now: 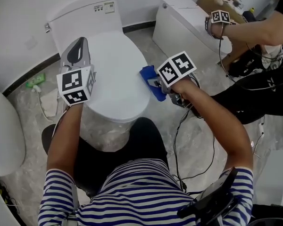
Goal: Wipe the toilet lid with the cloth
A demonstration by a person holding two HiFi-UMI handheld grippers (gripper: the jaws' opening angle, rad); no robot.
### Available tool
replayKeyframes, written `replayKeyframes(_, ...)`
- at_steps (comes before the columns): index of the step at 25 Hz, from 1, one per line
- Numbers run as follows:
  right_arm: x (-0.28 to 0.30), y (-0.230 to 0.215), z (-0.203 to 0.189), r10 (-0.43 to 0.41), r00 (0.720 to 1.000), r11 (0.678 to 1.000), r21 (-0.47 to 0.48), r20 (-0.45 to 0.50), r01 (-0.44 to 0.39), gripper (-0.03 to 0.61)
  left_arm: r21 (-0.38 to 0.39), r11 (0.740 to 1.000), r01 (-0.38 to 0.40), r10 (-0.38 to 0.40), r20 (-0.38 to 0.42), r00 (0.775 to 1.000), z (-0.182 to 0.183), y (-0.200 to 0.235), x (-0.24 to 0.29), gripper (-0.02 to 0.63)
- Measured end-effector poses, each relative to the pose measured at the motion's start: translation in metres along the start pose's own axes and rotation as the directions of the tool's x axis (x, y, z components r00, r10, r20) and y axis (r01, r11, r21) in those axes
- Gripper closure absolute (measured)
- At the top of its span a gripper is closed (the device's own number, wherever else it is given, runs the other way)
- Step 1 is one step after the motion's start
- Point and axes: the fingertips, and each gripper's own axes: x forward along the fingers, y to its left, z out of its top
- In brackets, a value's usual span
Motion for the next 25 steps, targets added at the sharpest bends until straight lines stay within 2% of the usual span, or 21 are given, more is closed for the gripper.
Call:
replayKeyframes(16,0.023,0.031,-0.021,0.021,0.999,0.998,-0.052,-0.028,-0.022,0.518,0.014,1.0,-0.008,0.008,-0.01,1.0,-0.004,-0.002,-0.008,0.609)
replayKeyframes(25,0.033,0.081,-0.017,0.06,0.996,0.992,-0.112,-0.061,-0.066,0.518,0.03,0.999,-0.013,0.013,-0.009,1.0,0.002,0.007,-0.015,0.609)
